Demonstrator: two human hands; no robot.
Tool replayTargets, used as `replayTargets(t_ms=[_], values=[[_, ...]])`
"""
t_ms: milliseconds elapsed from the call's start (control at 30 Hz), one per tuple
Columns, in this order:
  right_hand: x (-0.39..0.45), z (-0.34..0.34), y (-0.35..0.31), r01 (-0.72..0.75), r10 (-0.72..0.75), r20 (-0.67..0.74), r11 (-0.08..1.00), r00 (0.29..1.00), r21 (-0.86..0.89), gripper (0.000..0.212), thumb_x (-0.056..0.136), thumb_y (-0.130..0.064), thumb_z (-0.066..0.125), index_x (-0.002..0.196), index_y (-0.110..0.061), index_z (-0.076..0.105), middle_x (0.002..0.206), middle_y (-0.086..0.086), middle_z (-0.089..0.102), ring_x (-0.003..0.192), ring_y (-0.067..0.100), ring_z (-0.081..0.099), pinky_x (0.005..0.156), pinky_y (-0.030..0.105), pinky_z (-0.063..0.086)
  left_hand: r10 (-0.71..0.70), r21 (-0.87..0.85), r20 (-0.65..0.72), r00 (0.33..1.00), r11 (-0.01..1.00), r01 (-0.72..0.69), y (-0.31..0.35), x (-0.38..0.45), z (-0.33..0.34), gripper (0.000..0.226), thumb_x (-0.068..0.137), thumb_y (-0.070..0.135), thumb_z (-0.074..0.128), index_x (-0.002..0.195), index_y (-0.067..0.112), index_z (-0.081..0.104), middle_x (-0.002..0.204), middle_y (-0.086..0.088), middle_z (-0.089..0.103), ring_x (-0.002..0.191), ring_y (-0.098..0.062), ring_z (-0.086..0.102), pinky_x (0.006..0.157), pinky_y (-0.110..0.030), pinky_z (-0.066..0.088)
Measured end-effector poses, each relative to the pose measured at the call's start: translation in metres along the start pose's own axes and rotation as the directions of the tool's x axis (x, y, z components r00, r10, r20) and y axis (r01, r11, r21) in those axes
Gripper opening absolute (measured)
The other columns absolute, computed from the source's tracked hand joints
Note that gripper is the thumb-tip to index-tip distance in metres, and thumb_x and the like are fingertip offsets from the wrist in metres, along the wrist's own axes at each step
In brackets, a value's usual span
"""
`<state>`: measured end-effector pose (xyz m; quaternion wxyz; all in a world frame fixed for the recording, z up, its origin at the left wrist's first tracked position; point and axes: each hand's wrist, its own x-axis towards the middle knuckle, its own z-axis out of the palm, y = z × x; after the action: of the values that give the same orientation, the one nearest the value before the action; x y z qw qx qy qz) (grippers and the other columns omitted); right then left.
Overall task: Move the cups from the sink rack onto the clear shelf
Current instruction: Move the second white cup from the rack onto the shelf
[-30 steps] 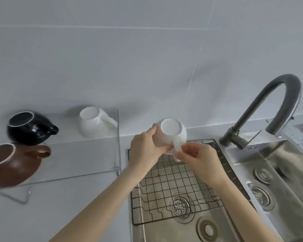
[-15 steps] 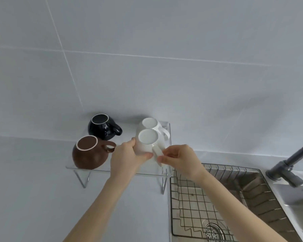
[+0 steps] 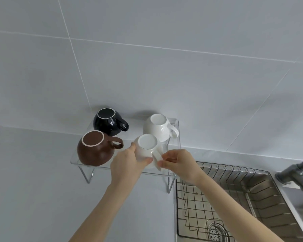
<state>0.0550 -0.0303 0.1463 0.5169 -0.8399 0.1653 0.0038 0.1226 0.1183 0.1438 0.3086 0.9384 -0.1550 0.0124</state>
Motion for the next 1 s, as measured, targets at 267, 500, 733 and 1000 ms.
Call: replayTargets(t_ms=[267, 500, 733, 1000], values=[[-0.012, 0.012, -0.004, -0.009, 0.010, -0.160, 1.000, 0.987, 0.008, 0.035, 0.068, -0.022, 0.077, 0.101, -0.016, 0.067, 0.098, 0.010, 0.072, 0.091, 0.018, 0.066, 0.086, 0.026, 0.050, 0.009, -0.093, 0.150, 0.989, 0.996, 0.005, -0.003, 0.010, -0.013, 0.052, 0.069, 0.047, 0.067, 0.109, 0.014, 0.057, 0.105, -0.010, 0.067, 0.102, -0.030, 0.059, 0.080, -0.036, 0.046], [-0.020, 0.027, 0.004, 0.101, -0.197, -0.300, 0.946, 0.933, -0.307, 0.019, 0.082, -0.018, 0.061, 0.100, -0.015, 0.065, 0.089, 0.014, 0.075, 0.087, 0.036, 0.066, 0.080, 0.046, 0.054, 0.157, -0.563, 0.384, 0.910, 0.820, 0.096, -0.002, 0.047, -0.023, 0.036, 0.073, 0.030, 0.063, 0.105, 0.045, 0.057, 0.107, 0.011, 0.061, 0.107, -0.012, 0.049, 0.095, -0.028, 0.034], [-0.014, -0.005, 0.017, 0.174, -0.252, -0.280, 0.946, 0.926, -0.275, 0.024, 0.081, -0.008, 0.064, 0.105, -0.010, 0.067, 0.096, 0.011, 0.075, 0.088, 0.026, 0.069, 0.087, 0.035, 0.054, 0.177, -0.536, 0.339, 0.924, 0.843, 0.035, -0.008, 0.029, -0.012, 0.022, 0.057, 0.048, 0.064, 0.079, 0.049, 0.062, 0.088, 0.007, 0.053, 0.086, -0.012, 0.047, 0.082, -0.026, 0.041], [0.002, -0.026, 0.017, 0.188, -0.236, -0.194, 0.953, 0.952, -0.237, 0.025, 0.083, -0.010, 0.063, 0.107, -0.011, 0.066, 0.098, 0.009, 0.074, 0.093, 0.015, 0.068, 0.091, 0.024, 0.050, 0.159, -0.399, 0.121, 0.980, 0.912, -0.099, -0.004, 0.004, 0.002, 0.065, 0.069, 0.022, 0.076, 0.127, 0.014, 0.048, 0.116, -0.005, 0.063, 0.110, -0.023, 0.057, 0.094, -0.032, 0.043]])
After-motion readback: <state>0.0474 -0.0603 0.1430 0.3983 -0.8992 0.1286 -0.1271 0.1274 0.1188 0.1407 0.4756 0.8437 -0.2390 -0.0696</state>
